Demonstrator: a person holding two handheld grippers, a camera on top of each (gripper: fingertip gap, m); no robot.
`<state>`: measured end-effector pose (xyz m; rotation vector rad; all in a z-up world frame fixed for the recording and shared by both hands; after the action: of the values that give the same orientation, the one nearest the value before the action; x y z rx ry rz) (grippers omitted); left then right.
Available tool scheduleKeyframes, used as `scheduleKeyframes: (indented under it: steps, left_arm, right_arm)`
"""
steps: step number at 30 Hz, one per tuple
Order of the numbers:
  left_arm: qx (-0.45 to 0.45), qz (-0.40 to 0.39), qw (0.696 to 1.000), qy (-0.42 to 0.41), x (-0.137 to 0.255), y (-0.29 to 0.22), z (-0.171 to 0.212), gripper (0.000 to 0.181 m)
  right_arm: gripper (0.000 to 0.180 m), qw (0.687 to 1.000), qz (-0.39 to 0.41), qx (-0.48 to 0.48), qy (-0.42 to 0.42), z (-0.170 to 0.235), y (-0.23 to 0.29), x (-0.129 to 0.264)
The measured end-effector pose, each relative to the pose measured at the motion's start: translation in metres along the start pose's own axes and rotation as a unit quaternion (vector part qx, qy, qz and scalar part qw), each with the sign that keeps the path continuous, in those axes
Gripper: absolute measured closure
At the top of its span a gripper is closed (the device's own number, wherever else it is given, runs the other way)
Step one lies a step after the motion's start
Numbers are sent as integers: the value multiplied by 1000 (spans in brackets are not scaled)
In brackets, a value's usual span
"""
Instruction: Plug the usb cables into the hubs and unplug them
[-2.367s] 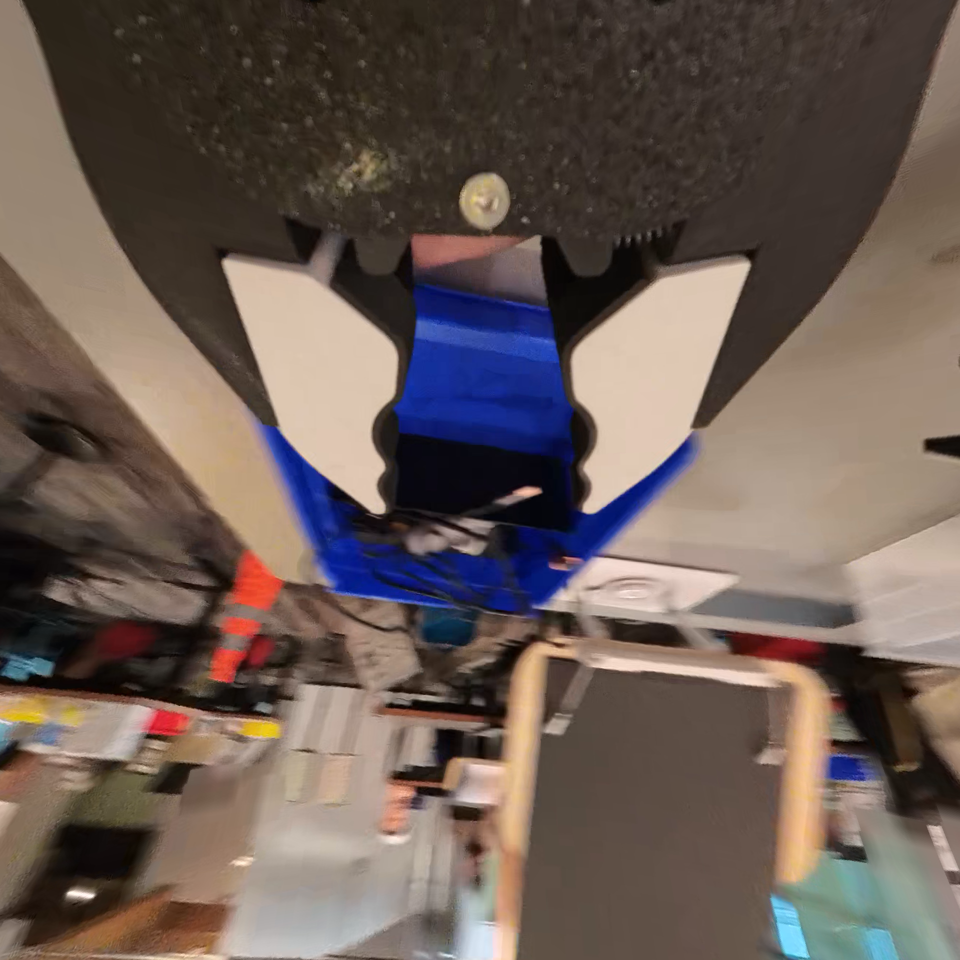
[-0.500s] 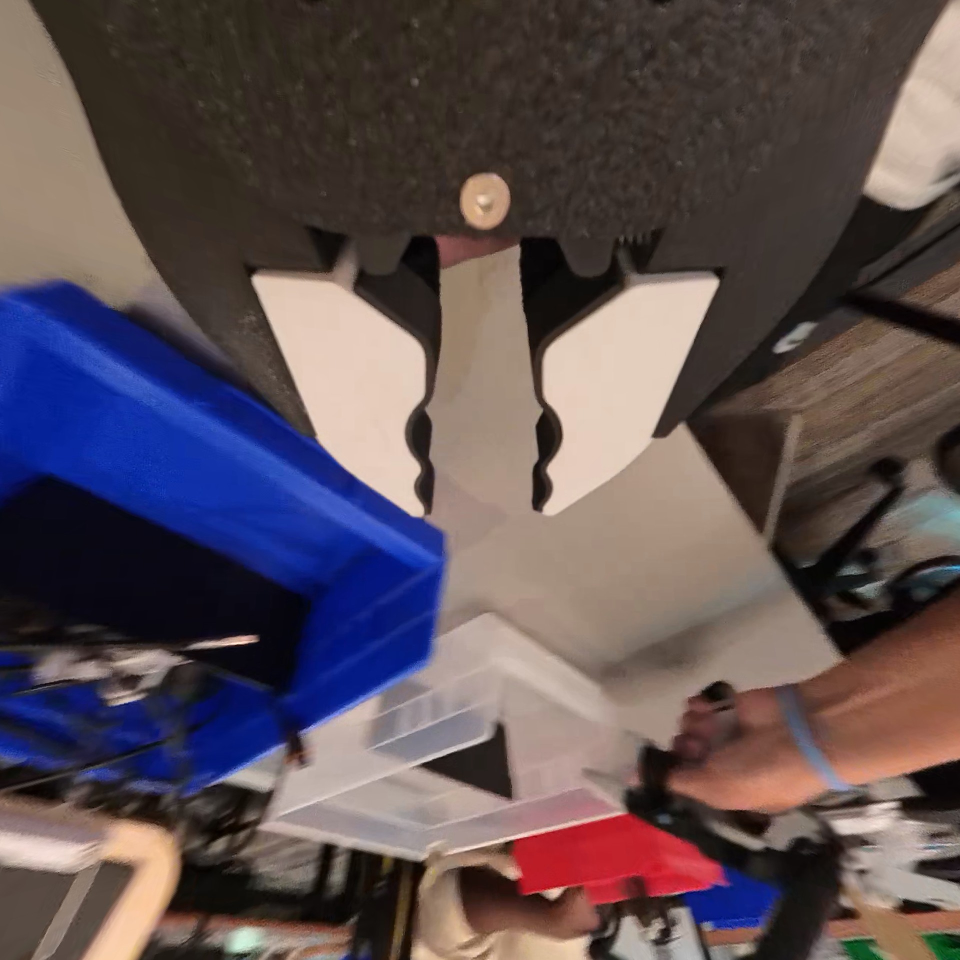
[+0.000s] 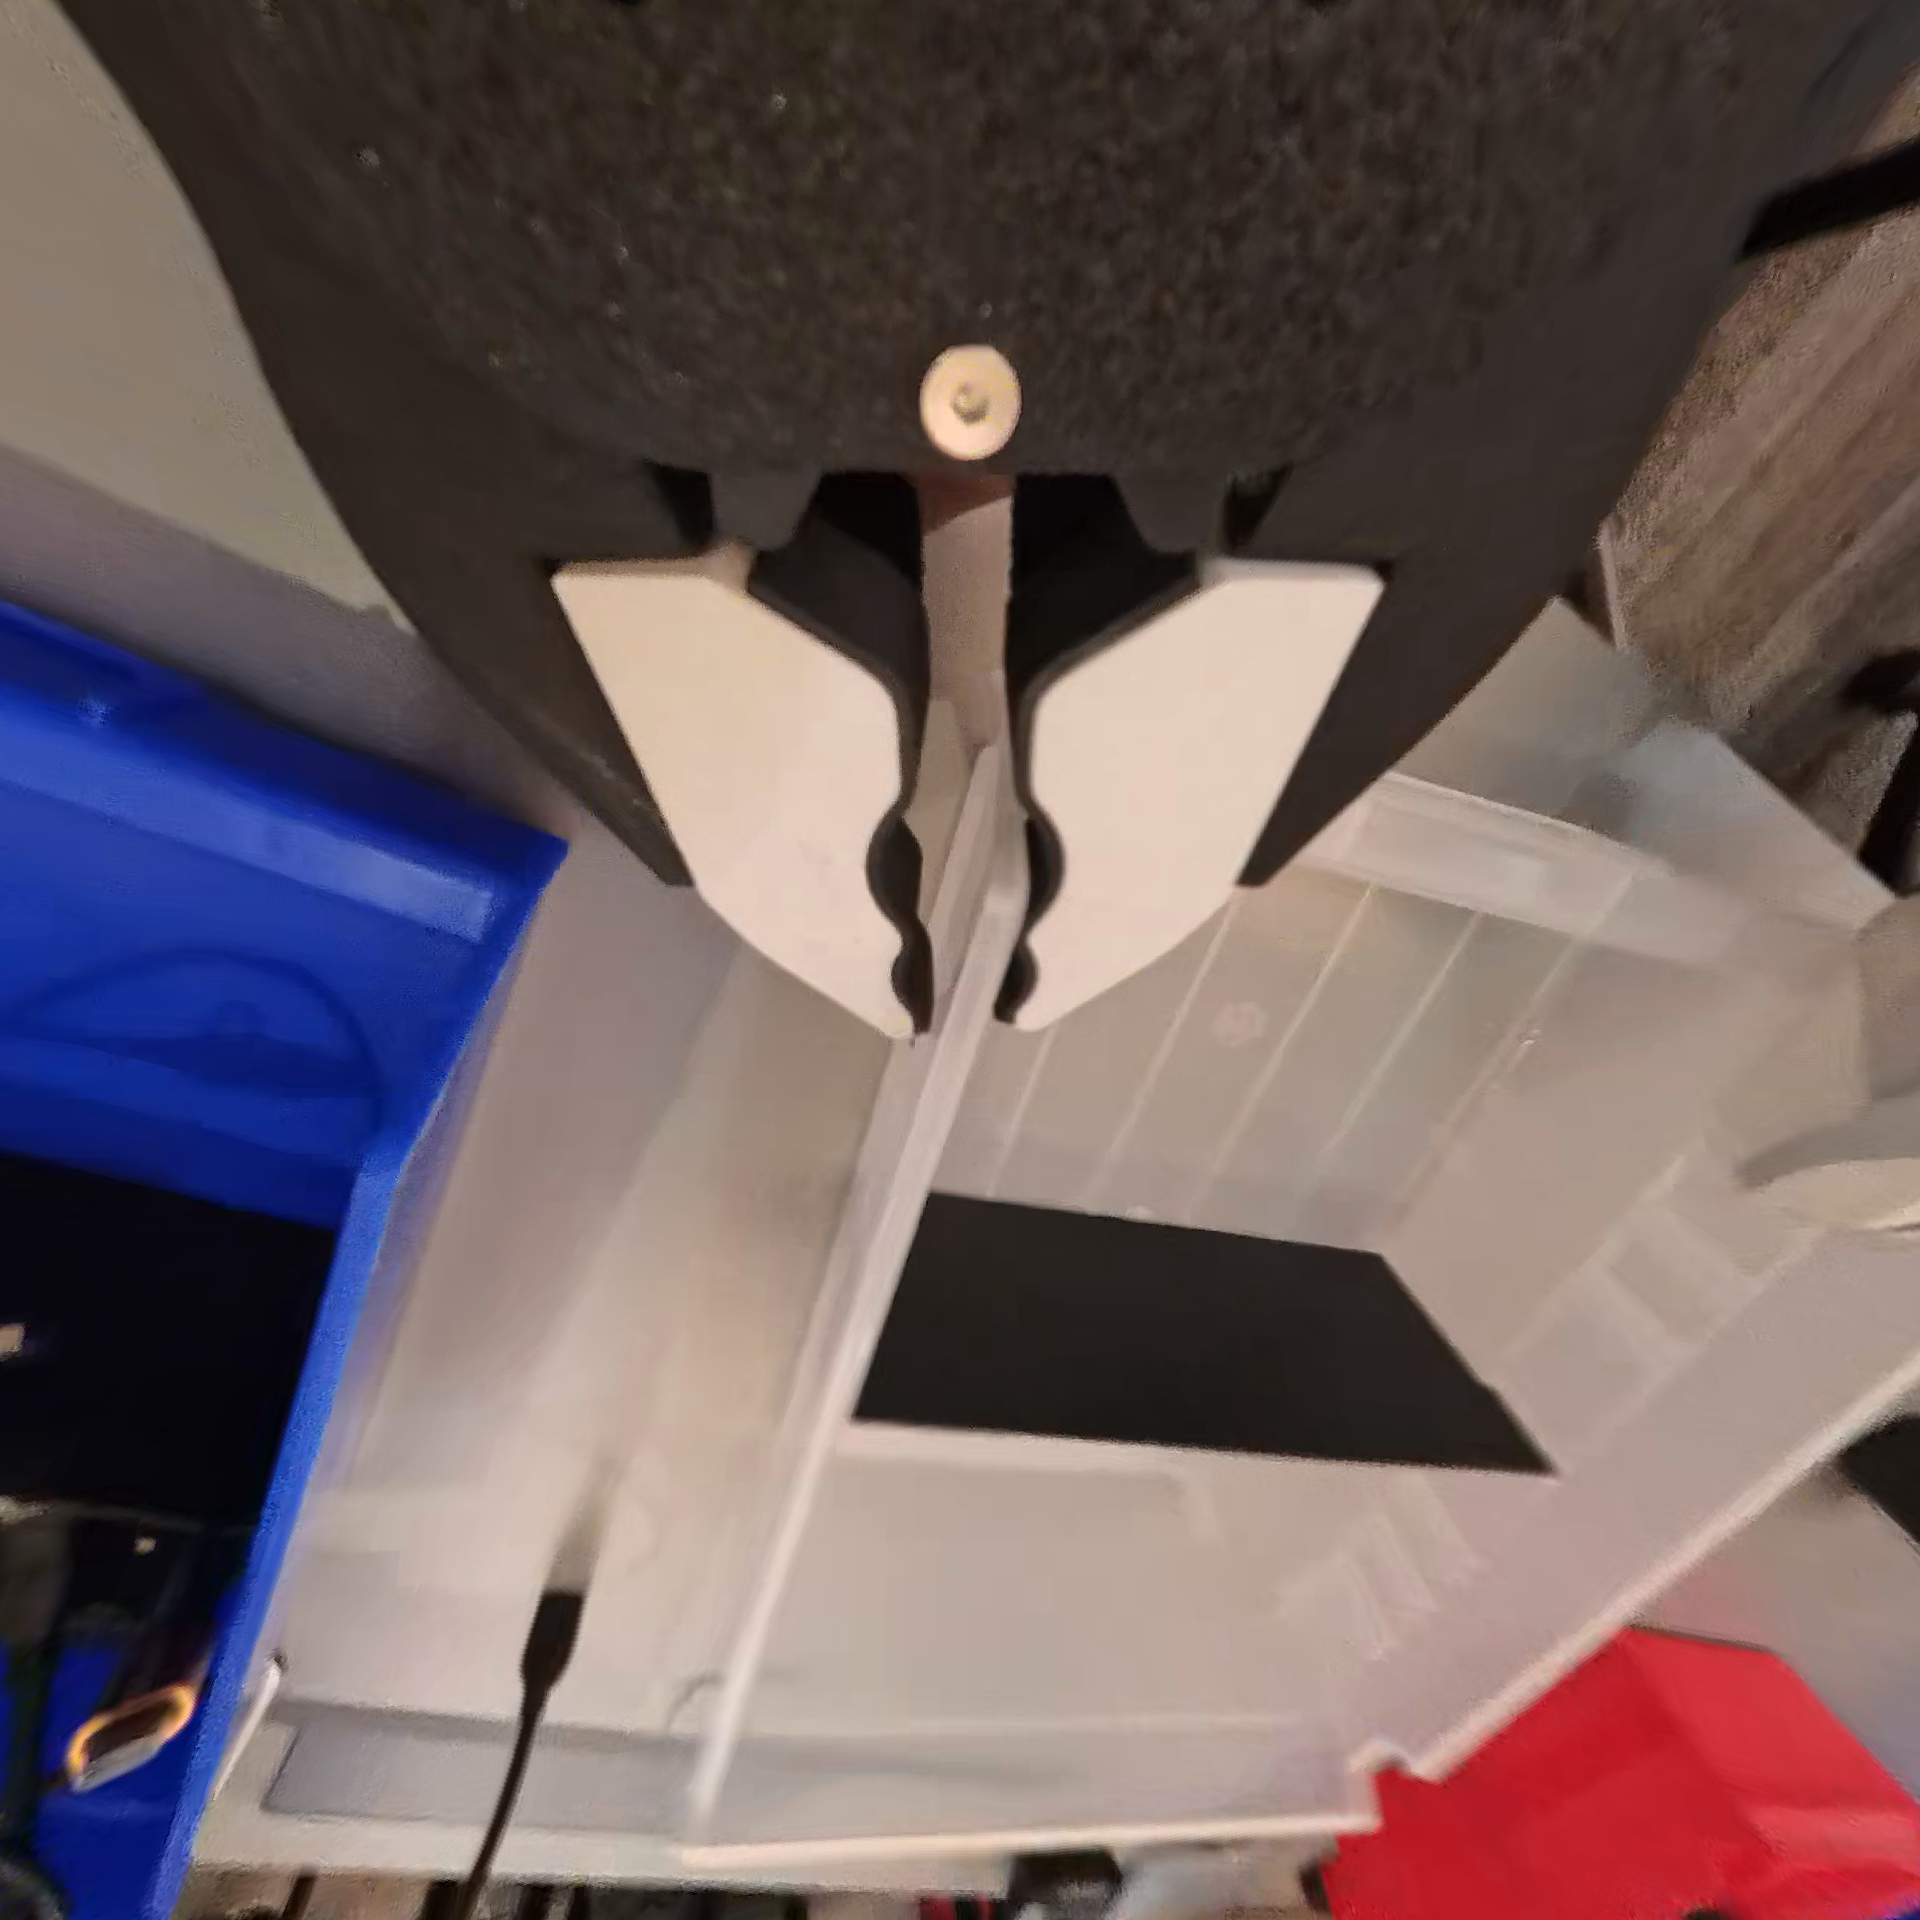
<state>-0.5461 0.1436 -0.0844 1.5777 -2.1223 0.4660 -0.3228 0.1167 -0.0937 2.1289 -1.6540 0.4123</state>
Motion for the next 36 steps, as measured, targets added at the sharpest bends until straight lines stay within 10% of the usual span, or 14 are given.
scheduleKeyframes:
  steps: [9,19,24,36]
  left_arm:
    - [-48,-26,982,-183,88,-76,-70,176]
    - [-146,124,962,-197,15,-422,-146,176]
    - [-154,132,973,-110,-51,-540,-108,176]
    - [-120,226,967,7,-106,-550,-67,156]
  right_arm:
    - [175,984,77,65,-150,-60,-22,108]
    - [175,942,291,-30,-164,-64,-322,262]
    - [175,943,292,-135,-81,7,-452,262]
    - [173,956,262,-132,2,31,-505,216]
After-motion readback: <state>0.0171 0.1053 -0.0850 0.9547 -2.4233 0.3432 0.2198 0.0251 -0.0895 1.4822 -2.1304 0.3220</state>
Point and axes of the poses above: each gripper's, where its closed fingertips meet, x back along the fingers, z out of its underside, y = z × x across the jaws, the point moved 8 cm from there along x, back along the fingers, and after that the axes turned 3 degrees about -z, right-handed, at the moved point
